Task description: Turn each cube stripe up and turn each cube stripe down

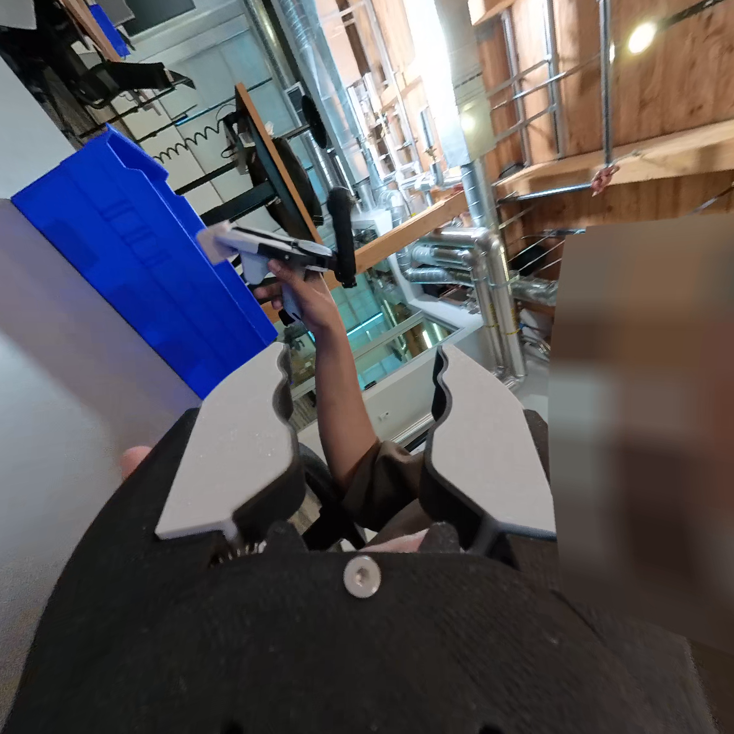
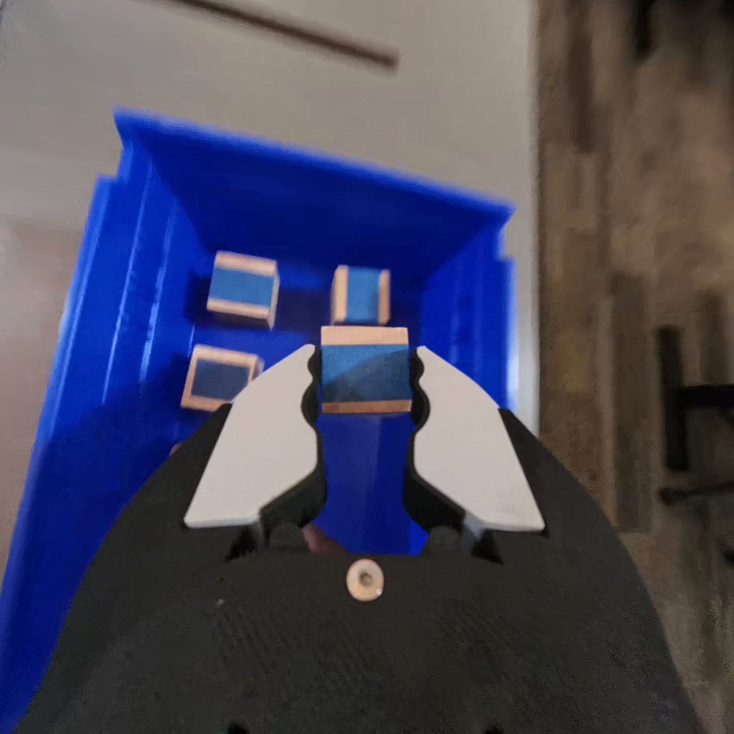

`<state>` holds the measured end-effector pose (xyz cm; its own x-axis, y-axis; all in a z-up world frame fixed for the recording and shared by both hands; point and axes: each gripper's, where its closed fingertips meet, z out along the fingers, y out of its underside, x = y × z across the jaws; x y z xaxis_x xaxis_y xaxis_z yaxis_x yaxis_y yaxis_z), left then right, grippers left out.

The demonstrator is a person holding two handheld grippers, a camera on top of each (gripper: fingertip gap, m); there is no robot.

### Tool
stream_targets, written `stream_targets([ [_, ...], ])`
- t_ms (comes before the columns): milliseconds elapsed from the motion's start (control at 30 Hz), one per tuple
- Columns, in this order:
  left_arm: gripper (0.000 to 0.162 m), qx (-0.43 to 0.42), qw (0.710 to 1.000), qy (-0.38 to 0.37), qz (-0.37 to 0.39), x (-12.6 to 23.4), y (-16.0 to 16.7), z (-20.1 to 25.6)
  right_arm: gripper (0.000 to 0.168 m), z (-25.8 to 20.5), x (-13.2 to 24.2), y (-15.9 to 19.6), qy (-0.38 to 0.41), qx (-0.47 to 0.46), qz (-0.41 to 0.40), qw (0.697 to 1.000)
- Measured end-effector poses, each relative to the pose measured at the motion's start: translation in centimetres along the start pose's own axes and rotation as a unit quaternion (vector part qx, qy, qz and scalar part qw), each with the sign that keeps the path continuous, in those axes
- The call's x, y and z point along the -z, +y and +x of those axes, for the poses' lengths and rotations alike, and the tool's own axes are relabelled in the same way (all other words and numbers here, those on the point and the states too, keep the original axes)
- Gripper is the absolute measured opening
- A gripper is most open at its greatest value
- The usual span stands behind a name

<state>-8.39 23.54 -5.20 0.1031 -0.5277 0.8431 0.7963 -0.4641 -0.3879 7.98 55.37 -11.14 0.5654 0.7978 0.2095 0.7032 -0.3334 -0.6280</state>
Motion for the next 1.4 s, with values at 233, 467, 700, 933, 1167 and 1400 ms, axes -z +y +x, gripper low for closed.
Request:
stream_targets([
  [233, 0.062, -0.019, 1.000, -0.014, -0.007, 0.1, 0.2, -0.4, 0.044, -1.7, -4.4, 5.3, -0.058, -0.033, -0.117, 0.991],
  [467, 0.062, -0.014, 1.000, -0.016, -0.006, 0.3, 0.1, -0.6, 0.044, -0.9, -5.7, 5.0, -0.036, -0.082, -0.090, 0.992],
  [700, 0.062, -0.013, 1.000, -0.014, -0.002, 0.3, 0.0, -0.6, 0.044, -1.2, -5.9, 5.3, -0.043, -0.082, -0.092, 0.991],
  [933, 0.062, -0.011, 1.000, -0.013, -0.001, 0.3, 0.0, -0.6, 0.049, -1.5, -5.9, 5.8, -0.037, -0.070, -0.113, 0.991],
  [1167, 0.062, -0.010, 1.000, -0.011, -0.001, 0.3, -0.1, -0.5, 0.058, -1.4, -5.3, 5.4, -0.034, -0.061, -0.109, 0.992],
  [1400, 0.062, -0.013, 1.000, -0.016, -0.004, 0.2, 0.0, -0.6, 0.060, -0.5, -1.4, 0.3, -0.022, -0.061, 0.002, 0.998],
])
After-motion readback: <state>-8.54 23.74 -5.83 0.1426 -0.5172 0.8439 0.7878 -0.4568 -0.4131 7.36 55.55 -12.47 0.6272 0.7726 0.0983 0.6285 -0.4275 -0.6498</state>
